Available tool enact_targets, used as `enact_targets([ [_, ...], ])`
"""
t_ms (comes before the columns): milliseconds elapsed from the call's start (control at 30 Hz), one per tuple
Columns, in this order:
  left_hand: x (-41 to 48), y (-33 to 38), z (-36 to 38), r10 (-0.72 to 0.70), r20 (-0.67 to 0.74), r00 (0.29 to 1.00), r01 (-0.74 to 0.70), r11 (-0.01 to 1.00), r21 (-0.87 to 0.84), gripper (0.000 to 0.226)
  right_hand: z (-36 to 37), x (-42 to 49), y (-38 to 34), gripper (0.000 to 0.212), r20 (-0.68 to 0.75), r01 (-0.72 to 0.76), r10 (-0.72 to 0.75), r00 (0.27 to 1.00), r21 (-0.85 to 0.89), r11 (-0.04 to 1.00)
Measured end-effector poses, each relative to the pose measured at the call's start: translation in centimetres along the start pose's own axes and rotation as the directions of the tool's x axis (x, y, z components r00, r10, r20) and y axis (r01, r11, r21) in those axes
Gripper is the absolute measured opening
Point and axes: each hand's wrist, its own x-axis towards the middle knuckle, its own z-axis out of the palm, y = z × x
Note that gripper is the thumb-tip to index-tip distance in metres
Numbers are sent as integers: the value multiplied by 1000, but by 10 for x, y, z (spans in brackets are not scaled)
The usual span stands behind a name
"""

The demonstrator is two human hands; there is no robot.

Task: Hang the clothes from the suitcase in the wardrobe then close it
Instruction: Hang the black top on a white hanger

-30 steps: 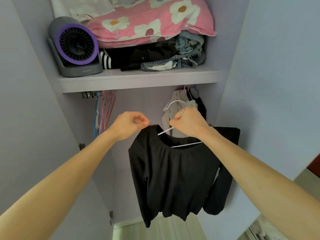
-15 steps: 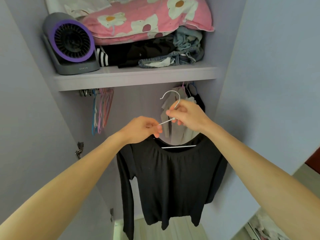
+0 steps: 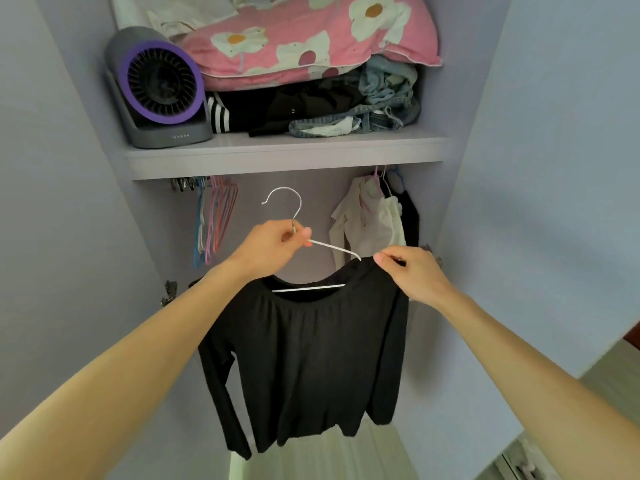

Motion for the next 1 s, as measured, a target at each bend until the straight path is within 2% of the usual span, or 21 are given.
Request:
enact_targets([
  [100, -1, -1, 0, -3, -23, 1000, 4, 999, 34, 34, 6, 2, -3, 22, -49, 23, -22, 999, 17, 1000],
  [233, -4, -1, -1, 15, 8, 1000, -15, 996, 87, 33, 4, 6, -13, 24, -267, 12, 16, 964, 105, 994],
  [267, -5, 0, -1, 18, -13, 1000, -18, 997, 69, 33, 1, 6, -16, 25, -247, 13, 9, 969, 86, 996],
  [367, -2, 2, -2, 19, -64, 998, -17, 1000, 22, 33, -1, 6, -19, 28, 62, -7, 8, 998, -13, 1000],
  [433, -2, 1, -1, 14, -47, 999, -14, 1000, 14, 34, 0, 5, -17, 41, 164, -36, 35, 986, 4, 999],
  [533, -2, -2, -1, 10, -47, 999, -9, 1000, 13, 34, -1, 8, -13, 43, 132, -35, 35, 991, 1, 999],
  [667, 0, -4, -4, 6, -51, 999, -5, 1000, 27, 35, -5, 7, -4, 25, 222, -12, 48, 974, -158, 987],
  [733, 0, -4, -7, 8, -54, 998, -6, 999, 34, 34, -7, 7, 6, 12, 234, -29, 90, 968, -251, 968],
  [800, 0, -3, -9, 9, -39, 999, -7, 999, 47, 34, -8, 5, 12, 8, 270, -49, 142, 952, -323, 945],
  [833, 0, -4, -8, 7, -26, 1000, -5, 999, 51, 34, -7, 3, 13, 10, 283, -56, 147, 948, -306, 950],
  [933, 3, -4, -2, -4, -16, 1000, 5, 1000, 24, 34, 1, -2, 5, 14, 265, -45, 70, 962, -100, 994],
  [1000, 9, -1, 0, -5, -13, 1000, 5, 1000, 5, 34, 8, -1, -5, 18, 206, 6, 10, 979, -74, 997],
])
